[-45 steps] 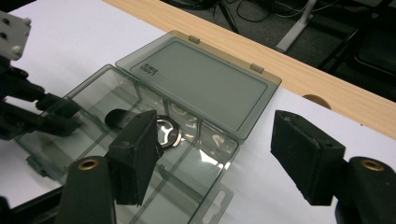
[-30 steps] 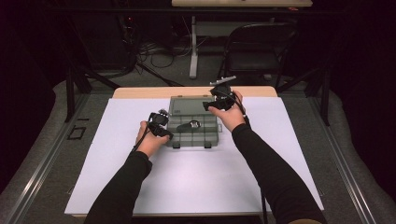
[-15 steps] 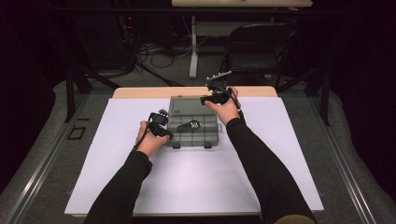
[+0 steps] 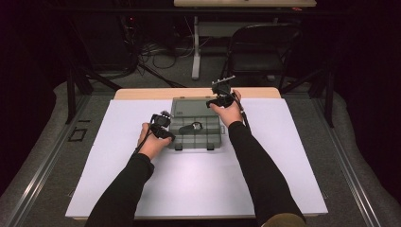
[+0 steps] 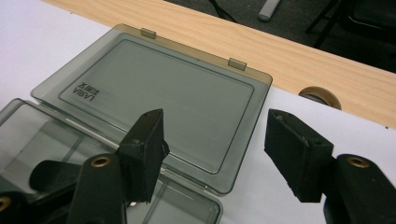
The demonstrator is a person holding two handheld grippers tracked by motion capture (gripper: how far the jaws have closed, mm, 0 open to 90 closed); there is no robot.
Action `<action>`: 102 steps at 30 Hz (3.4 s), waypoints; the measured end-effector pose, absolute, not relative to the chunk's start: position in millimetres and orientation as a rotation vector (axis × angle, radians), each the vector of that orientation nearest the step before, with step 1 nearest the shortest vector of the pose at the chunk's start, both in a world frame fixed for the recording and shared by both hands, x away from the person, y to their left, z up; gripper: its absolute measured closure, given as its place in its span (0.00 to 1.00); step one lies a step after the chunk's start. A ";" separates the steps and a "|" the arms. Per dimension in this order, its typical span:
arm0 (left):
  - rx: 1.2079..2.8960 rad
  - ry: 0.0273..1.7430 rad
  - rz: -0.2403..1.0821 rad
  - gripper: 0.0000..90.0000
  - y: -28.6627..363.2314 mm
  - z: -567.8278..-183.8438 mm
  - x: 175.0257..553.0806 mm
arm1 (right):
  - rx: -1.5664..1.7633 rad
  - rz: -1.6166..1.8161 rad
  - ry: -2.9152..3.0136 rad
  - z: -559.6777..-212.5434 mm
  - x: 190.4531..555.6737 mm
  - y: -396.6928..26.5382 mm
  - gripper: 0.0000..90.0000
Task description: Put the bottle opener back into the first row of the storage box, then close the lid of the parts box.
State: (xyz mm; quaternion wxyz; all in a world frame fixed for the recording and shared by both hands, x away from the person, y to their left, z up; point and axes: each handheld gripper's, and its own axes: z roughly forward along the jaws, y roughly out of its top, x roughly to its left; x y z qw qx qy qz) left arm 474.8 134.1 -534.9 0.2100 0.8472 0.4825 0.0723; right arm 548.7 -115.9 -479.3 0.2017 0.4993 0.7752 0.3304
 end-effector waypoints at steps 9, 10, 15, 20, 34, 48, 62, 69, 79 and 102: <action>2.351 1.342 0.202 0.75 134.5 -535.1 474.5 | 1.466 0.995 2.145 -496.0 554.3 -118.7 0.40; 2.350 1.342 0.202 0.75 134.5 -535.2 474.5 | 1.477 0.996 2.145 -499.6 555.0 -118.9 0.39; 2.350 1.343 0.203 0.75 134.5 -535.2 474.5 | 1.497 1.004 2.135 -505.9 555.5 -119.6 0.37; 2.349 1.338 0.203 0.75 134.9 -535.4 474.3 | 1.510 1.003 2.134 -514.2 555.9 -119.5 0.36; 2.345 1.340 0.203 0.75 134.9 -535.6 473.9 | 1.560 1.042 2.129 -531.7 556.5 -125.5 0.34; 2.344 1.334 0.209 0.75 135.3 -535.8 473.3 | 1.601 1.083 2.123 -537.2 559.6 -127.1 0.34; 2.344 1.333 0.207 0.75 135.5 -535.8 473.5 | 1.626 1.093 2.124 -544.0 564.6 -130.0 0.34; 2.342 1.335 0.203 0.75 135.7 -535.8 473.8 | 1.655 1.113 2.129 -545.9 565.8 -128.8 0.32; 2.342 1.334 0.204 0.75 135.8 -535.9 473.7 | 1.669 1.098 2.136 -548.5 566.9 -126.7 0.30; 2.342 1.335 0.201 0.76 135.9 -535.8 474.0 | 1.769 1.121 2.158 -550.8 572.1 -128.6 0.30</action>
